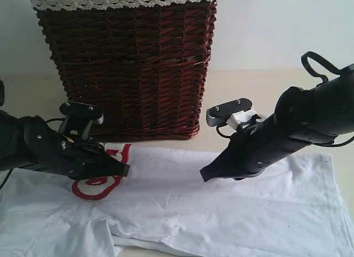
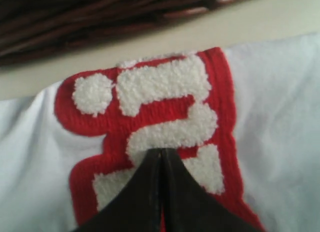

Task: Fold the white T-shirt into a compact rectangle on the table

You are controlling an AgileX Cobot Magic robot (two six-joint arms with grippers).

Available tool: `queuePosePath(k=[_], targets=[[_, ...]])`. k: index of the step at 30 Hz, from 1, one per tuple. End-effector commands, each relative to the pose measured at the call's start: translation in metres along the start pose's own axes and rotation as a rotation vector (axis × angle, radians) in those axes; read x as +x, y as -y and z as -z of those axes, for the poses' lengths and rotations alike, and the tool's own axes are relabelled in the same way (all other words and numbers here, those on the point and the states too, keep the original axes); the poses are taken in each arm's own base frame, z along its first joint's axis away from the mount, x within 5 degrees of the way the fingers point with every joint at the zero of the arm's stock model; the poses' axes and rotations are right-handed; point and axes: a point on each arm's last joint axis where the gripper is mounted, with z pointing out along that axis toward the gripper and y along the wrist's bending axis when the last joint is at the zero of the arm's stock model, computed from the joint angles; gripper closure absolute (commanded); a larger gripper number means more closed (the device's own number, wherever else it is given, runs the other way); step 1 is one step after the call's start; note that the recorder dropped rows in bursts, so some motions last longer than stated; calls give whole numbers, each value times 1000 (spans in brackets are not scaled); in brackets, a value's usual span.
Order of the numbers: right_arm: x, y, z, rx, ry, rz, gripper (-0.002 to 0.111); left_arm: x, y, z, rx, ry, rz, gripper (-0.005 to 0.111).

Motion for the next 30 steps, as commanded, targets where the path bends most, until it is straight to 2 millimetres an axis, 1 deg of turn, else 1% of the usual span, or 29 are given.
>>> queuePosePath(k=[1, 3, 5, 9, 12, 13, 14, 15, 17, 18, 19, 21, 23, 24, 25, 26, 27, 29, 30], targets=[[-3, 2, -2, 26, 36, 26, 108, 6, -14, -19, 14, -130, 59, 107], [-6, 1, 0, 21, 38, 27, 108, 12, -20, -25, 40, -225, 55, 107], [-8, 0, 3, 10, 37, 29, 108, 17, -24, -23, 55, -282, 44, 107], [-14, -4, 18, -10, 56, 37, 108, 27, -24, -12, 80, -346, 24, 107], [-18, -7, 34, -25, 82, 45, 108, 37, -21, -3, 93, -383, 20, 107], [-19, -10, 46, -41, 89, 51, 108, 45, -21, 3, 96, -403, 28, 107], [-19, -12, 52, -49, 94, 55, 108, 47, -21, 6, 97, -409, 28, 107], [-20, -15, 63, -65, 99, 62, 108, 53, -21, 12, 98, -417, 29, 107], [-20, -17, 75, -78, 110, 70, 108, 55, -21, 17, 98, -413, 28, 107], [-20, -19, 80, -84, 114, 74, 108, 53, -21, 22, 99, -396, 26, 107], [-20, -21, 89, -94, 126, 80, 108, 47, -20, 30, 102, -361, 18, 107], [-21, -23, 102, -99, 154, 88, 108, 37, -19, 45, 109, -294, -5, 107], [-24, -25, 125, -95, 238, 92, 108, 18, -16, 76, 120, -155, -45, 107], [-25, -26, 130, -94, 258, 93, 108, 13, -15, 85, 125, -117, -56, 107], [-25, -27, 141, -95, 294, 97, 108, 3, -12, 102, 137, -60, -71, 107], [-26, -29, 148, -99, 309, 102, 106, -1, -10, 114, 152, -37, -81, 105], [-25, -30, 154, -104, 319, 107, 104, -4, -7, 126, 177, -40, -109, 100], [-25, -31, 165, -104, 353, 113, 101, 4, 4, 144, 254, -124, -183, 90], [-26, -32, 172, -105, 375, 118, 100, 12, 11, 149, 283, -173, -219, 91]])
